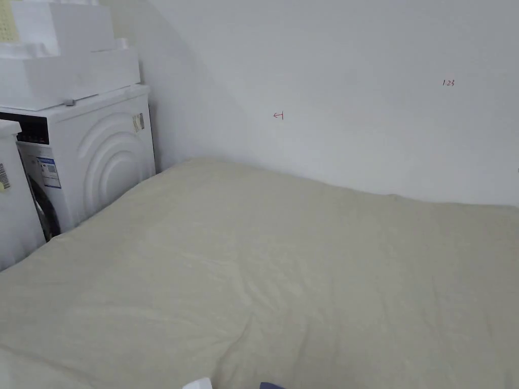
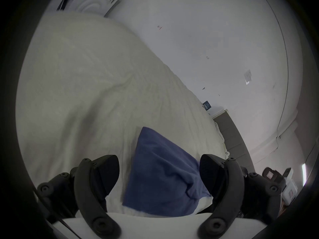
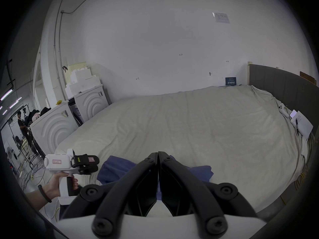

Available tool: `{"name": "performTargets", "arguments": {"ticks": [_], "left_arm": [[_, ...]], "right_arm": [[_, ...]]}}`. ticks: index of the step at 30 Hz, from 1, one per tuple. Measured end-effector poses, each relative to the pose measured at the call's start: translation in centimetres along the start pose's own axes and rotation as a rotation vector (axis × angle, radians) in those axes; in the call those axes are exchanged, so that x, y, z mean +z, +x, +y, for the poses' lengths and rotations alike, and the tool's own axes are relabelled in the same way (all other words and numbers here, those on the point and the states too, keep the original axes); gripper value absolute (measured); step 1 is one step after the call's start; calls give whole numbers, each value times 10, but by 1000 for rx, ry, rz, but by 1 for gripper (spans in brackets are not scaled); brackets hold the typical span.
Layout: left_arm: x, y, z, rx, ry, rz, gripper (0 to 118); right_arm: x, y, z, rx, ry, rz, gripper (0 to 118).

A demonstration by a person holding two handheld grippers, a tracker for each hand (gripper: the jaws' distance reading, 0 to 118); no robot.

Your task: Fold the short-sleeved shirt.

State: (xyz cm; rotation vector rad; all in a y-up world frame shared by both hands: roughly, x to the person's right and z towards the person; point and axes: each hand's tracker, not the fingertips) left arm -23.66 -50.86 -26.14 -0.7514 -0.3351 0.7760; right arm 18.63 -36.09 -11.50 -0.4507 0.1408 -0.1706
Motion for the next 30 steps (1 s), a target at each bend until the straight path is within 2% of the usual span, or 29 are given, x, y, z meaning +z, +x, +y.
{"name": "performTargets", "arguments": {"ticks": [2, 5, 7, 9, 10, 11, 15, 17, 23, 27, 30], "left_arm": [[-19, -11, -1, 74, -20, -3, 100], [-25, -13, -8, 119, -15, -111, 99], [-31, -11, -10, 128, -27, -97, 92], [-34, -12, -12, 123, -17, -95, 45], [-37, -12, -12, 126, -30, -74, 29], [-39, -12, -13, 123, -41, -19, 25], [-29, -13, -13, 116, -26, -56, 21], [-20, -21, -8, 171, 31, -80, 16], [44, -44, 51, 136, 188, 37, 13], [91, -32, 97, -51, 247, 200, 13], [105, 16, 89, -170, 274, 188, 13]], "right_arm": [[4, 2, -1, -11, 2, -28, 0], [7, 6, -4, -16, 0, -54, 0], [7, 10, -5, -35, -6, -55, 0], [8, 10, -6, -45, -3, -61, 0], [7, 11, -7, -49, -3, -60, 0], [7, 11, -7, -51, -2, -61, 0], [5, 10, -9, -47, -15, -60, 0], [3, 9, -9, -49, -17, -56, 0], [-5, 6, -10, -48, -25, -31, 0], [-15, 9, -16, -79, -27, -5, 0], [-20, 10, -20, -97, -32, 2, 0]]}}
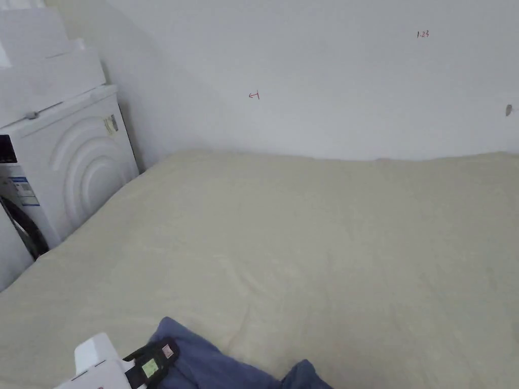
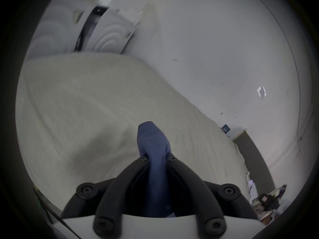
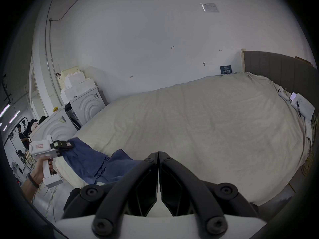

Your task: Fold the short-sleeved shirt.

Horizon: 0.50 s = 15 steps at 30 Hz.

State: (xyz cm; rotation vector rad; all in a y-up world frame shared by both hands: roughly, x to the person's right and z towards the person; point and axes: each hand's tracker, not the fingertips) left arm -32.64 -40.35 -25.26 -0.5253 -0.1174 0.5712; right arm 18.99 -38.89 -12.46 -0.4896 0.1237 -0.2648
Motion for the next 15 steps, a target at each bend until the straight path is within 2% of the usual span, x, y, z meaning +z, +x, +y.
{"name": "performTargets", "arguments": {"ticks": [4, 9, 15], "left_arm": [[-7, 83, -41, -112, -24, -71, 13], [-58, 159, -120, -258, -204, -152, 13], [-106, 188, -191, -336, -369, -145, 13]], "right_arm": [[-1, 5, -4, -28, -12, 10, 0], [13, 14, -6, -22, 0, -16, 0], [23, 34, -12, -54, 2, -97, 0]]}}
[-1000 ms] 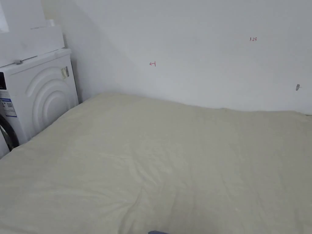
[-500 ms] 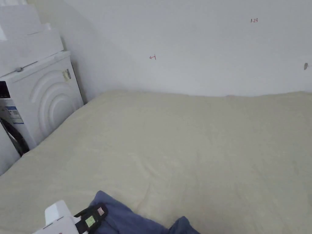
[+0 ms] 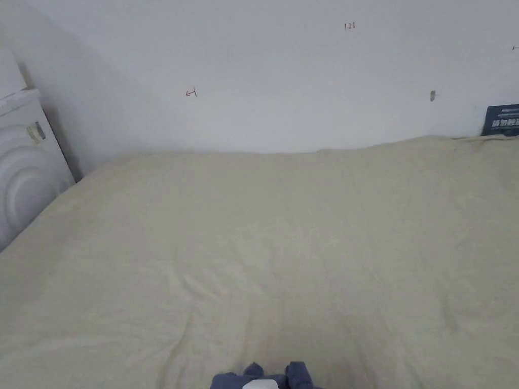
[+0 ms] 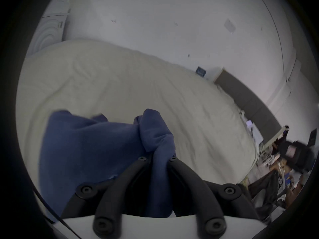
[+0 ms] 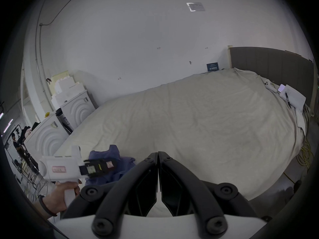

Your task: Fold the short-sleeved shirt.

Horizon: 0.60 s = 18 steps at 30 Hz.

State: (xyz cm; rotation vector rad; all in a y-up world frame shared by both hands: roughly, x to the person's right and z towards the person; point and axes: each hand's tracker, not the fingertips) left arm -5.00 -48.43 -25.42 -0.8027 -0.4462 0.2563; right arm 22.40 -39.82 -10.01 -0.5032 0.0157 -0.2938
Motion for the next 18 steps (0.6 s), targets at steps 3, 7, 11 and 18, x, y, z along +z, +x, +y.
{"name": "performTargets", "arguments": {"ticks": [3, 7, 11, 18], "left_arm": [[-2, -6, 0, 21, 11, -32, 29], [60, -20, 27, 106, 221, -194, 71], [79, -42, 45, 266, 284, -201, 73], [-10, -43, 12, 347, -88, -298, 18]], "right_arm": [[0, 9, -2, -22, -2, -19, 0], [-1, 16, -2, -59, 3, -11, 0], [-2, 14, -2, -71, 3, -7, 0], [0, 11, -3, -52, -8, -17, 0]]}}
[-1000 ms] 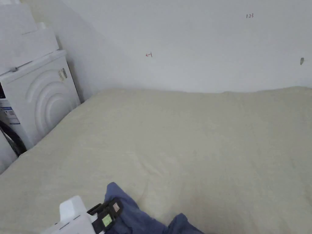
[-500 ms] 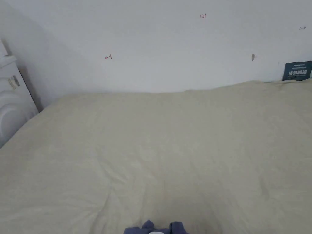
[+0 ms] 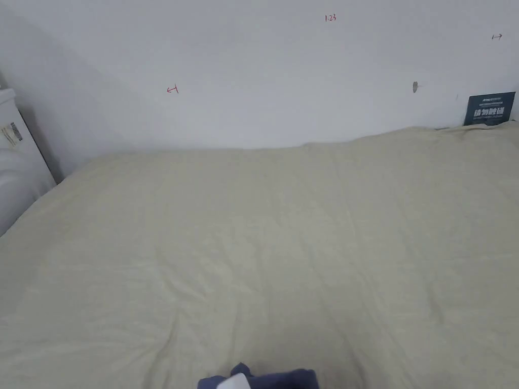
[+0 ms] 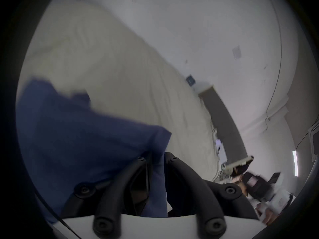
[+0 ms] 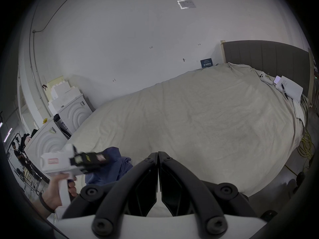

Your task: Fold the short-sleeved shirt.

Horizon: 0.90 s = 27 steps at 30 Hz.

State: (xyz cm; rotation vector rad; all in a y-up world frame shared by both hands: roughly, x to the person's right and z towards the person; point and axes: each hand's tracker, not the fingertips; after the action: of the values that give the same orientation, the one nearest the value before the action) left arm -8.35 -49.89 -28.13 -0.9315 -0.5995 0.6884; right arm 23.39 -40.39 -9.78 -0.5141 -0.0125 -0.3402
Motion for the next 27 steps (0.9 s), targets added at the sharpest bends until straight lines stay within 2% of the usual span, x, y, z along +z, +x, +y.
{"name": "performTargets", "arguments": {"ticks": [2, 3, 5, 8, 15, 18, 22, 25, 27], "left_arm": [[-24, -3, -9, -12, -42, 103, 15], [-29, -7, -10, -9, -29, 101, 9], [-29, -7, -12, -18, 1, 106, 7], [-33, 3, -22, -192, 6, 155, 7], [-21, 2, -7, -36, 2, 98, 5], [30, 10, -3, -13, 140, 12, 5], [108, 9, 13, -93, 225, 73, 5], [149, -5, 20, -123, 255, 110, 5], [165, -16, 22, -115, 261, 147, 5]], "right_arm": [[1, 0, 0, 6, -4, -9, 0], [1, 0, 0, 6, -4, -10, 0], [2, 1, -1, 5, -4, -6, 0], [-3, -1, -4, -5, -10, -2, 0], [-6, -19, -10, 6, -32, 52, 0], [-11, -30, -12, 9, -54, 115, 0], [-42, -56, -17, 51, -117, 259, 0], [-81, -72, -24, -83, -192, 432, 0], [-111, -80, -31, -92, -232, 464, 0]]}}
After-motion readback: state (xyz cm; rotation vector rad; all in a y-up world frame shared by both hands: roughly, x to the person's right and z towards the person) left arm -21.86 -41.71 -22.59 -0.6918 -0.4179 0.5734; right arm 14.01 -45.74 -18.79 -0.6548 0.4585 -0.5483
